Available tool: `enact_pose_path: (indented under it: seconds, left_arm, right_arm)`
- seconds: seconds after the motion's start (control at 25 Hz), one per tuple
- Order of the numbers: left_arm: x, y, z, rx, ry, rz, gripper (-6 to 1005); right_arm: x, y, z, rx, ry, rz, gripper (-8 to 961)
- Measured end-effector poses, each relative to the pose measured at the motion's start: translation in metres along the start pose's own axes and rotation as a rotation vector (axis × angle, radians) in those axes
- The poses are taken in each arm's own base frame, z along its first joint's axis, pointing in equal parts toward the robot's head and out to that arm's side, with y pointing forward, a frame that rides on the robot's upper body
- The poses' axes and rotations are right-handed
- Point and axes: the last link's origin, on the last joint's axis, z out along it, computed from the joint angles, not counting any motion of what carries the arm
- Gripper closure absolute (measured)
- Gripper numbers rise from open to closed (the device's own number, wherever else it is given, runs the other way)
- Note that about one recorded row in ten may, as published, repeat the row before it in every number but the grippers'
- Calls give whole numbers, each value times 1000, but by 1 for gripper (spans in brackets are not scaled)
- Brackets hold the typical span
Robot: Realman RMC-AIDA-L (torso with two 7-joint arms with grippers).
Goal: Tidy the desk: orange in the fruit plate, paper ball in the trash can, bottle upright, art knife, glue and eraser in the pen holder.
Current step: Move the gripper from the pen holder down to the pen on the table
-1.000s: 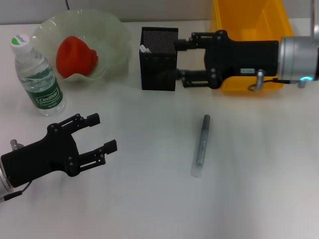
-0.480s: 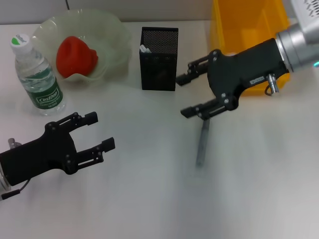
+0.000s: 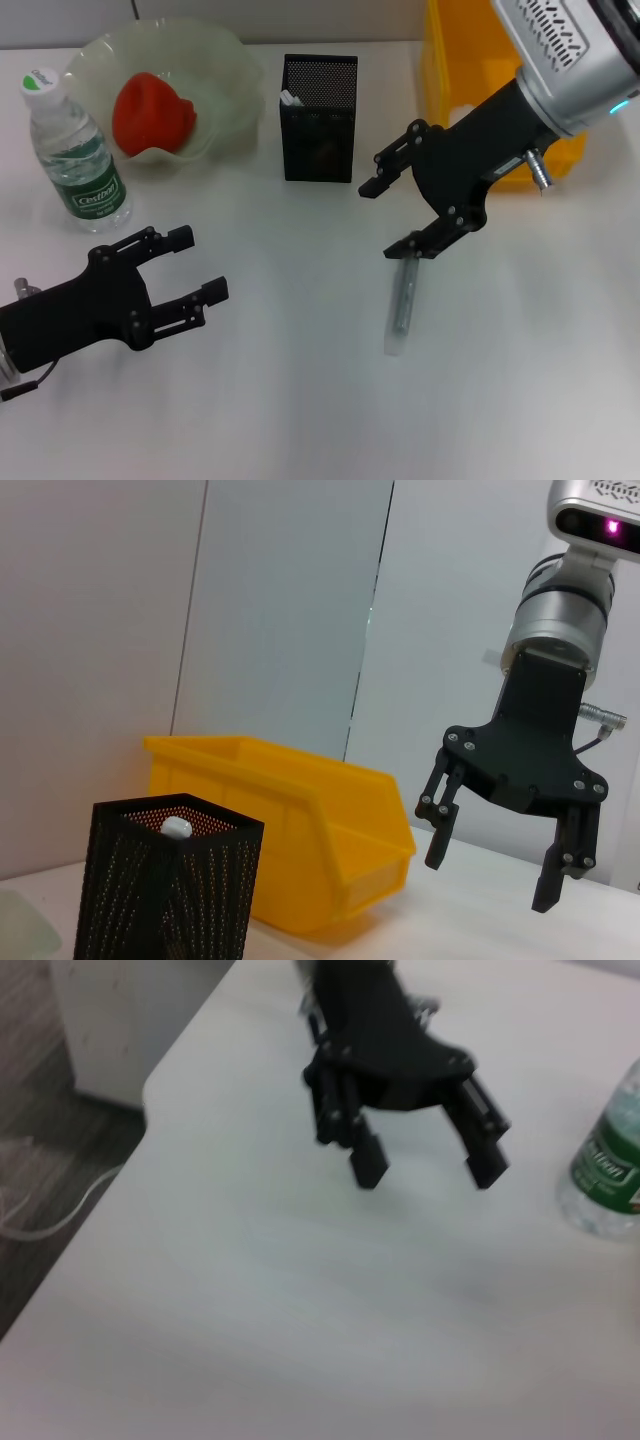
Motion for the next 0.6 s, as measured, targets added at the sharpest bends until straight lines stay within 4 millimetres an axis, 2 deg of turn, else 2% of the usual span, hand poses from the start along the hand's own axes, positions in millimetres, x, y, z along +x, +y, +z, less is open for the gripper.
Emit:
enact_pose_path:
  seconds: [0.36,0.6]
  left_arm:
    - [-1,-1,1,-1,-10,1,198]
    - [-1,-3,-3,3,-28,6,199]
  right_arm:
    - [-10,-1,12,-86,150,-103,269]
    - [-13,-3,12,-89,173,-135,269]
